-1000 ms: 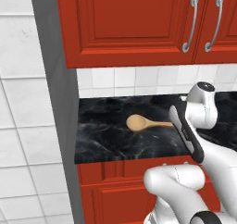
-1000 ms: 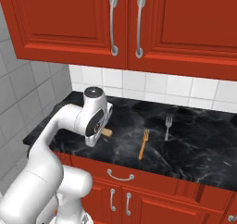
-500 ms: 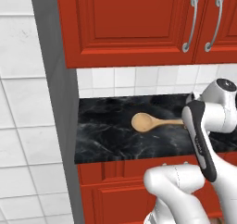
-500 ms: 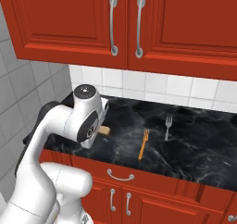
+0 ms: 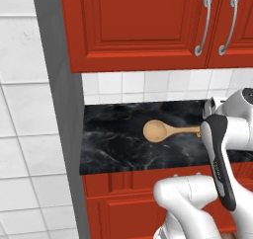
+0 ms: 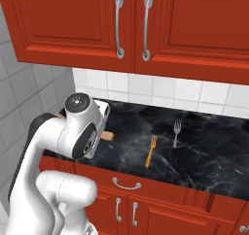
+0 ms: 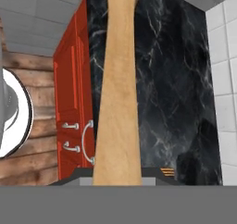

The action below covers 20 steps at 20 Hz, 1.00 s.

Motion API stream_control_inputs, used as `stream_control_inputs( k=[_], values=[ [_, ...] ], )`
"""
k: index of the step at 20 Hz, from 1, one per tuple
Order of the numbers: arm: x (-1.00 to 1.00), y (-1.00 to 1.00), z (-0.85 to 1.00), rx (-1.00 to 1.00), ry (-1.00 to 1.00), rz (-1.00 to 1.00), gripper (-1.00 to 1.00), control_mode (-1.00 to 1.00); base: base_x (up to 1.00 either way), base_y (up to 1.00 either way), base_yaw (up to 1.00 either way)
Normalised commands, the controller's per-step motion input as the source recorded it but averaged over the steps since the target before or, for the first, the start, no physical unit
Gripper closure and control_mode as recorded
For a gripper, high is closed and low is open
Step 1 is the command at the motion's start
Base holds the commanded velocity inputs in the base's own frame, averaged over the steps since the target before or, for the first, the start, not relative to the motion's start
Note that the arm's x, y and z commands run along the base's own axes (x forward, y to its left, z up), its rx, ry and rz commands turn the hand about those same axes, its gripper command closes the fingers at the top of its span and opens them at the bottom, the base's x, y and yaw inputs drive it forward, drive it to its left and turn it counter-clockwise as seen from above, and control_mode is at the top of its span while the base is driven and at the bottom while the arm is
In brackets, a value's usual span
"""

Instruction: Organize the utensils by type. Pick up the wooden spoons from the counter and place them in the open cabinet. Then pick up the metallic utensils from the counter and place them in the open drawer.

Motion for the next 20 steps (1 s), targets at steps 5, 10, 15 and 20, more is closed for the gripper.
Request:
stream_control_inputs(
  k=[5,10,15,20],
  values=[
    [0.0,0.0,0.0,0.0,0.0,0.0,1.0,-1.0,0.0,0.0,0.0],
    [-0.33,-0.02,0.0,0.02,-0.11,0.0,1.0,-1.0,0.0,0.0,0.0],
    [0.0,0.0,0.0,0.0,0.0,0.0,1.0,1.0,-0.97,-0.14,0.0],
    [0.0,0.0,0.0,0.0,0.0,0.0,1.0,1.0,-0.75,-0.21,-0.13]
  ],
)
